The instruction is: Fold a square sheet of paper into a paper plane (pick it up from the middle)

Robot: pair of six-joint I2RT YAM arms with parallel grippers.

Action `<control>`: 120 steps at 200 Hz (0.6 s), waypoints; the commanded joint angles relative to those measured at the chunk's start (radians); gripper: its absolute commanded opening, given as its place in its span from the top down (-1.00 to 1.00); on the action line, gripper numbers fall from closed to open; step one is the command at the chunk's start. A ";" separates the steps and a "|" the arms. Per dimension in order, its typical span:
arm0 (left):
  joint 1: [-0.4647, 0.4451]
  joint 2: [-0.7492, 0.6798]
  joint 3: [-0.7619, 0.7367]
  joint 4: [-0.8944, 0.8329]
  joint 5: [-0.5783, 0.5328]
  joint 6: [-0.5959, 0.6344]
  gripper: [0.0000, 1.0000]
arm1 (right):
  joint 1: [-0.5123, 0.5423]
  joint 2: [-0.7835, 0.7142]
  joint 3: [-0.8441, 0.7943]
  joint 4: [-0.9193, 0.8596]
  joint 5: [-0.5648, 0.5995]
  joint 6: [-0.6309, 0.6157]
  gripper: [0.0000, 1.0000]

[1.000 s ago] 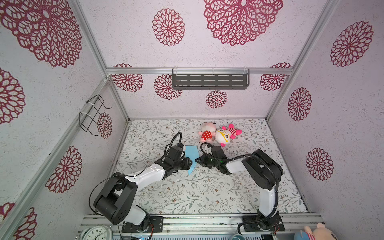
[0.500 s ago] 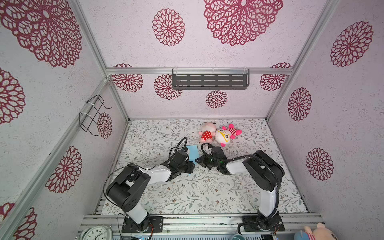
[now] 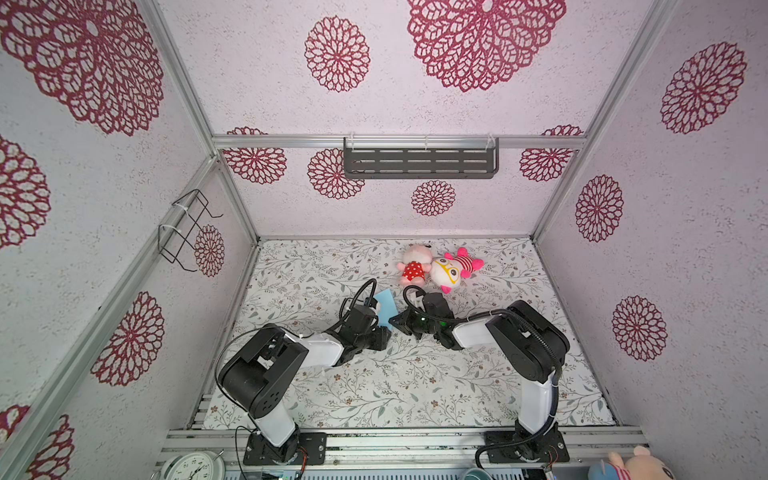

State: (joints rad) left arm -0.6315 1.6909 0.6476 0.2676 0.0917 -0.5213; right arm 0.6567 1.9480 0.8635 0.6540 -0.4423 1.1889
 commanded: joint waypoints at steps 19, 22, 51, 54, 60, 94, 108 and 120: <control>-0.027 -0.025 -0.026 0.056 -0.023 0.063 -0.12 | 0.005 -0.060 -0.013 0.016 0.000 0.034 0.87; -0.030 -0.025 -0.026 0.059 -0.024 0.072 -0.12 | 0.005 -0.062 -0.015 0.018 0.003 0.037 0.87; -0.079 -0.030 -0.028 0.079 -0.081 0.146 -0.14 | 0.006 -0.079 -0.049 0.042 0.025 0.082 0.88; -0.084 -0.030 -0.029 0.081 -0.090 0.154 -0.14 | 0.006 -0.080 -0.053 0.044 0.028 0.084 0.88; -0.095 -0.030 -0.030 0.089 -0.104 0.170 -0.14 | 0.005 -0.085 -0.059 0.048 0.033 0.091 0.88; -0.134 -0.020 -0.055 0.176 -0.173 0.249 -0.09 | 0.006 -0.105 -0.089 0.057 0.057 0.120 0.89; -0.135 -0.012 -0.053 0.182 -0.174 0.264 -0.05 | 0.006 -0.114 -0.103 0.063 0.066 0.135 0.88; -0.138 -0.003 -0.056 0.193 -0.182 0.273 -0.02 | 0.006 -0.122 -0.113 0.064 0.073 0.146 0.88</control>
State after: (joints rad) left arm -0.7609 1.6867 0.5983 0.3908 -0.0460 -0.3222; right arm 0.6575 1.8866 0.7662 0.6834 -0.4000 1.2945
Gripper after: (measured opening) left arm 0.524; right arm 0.063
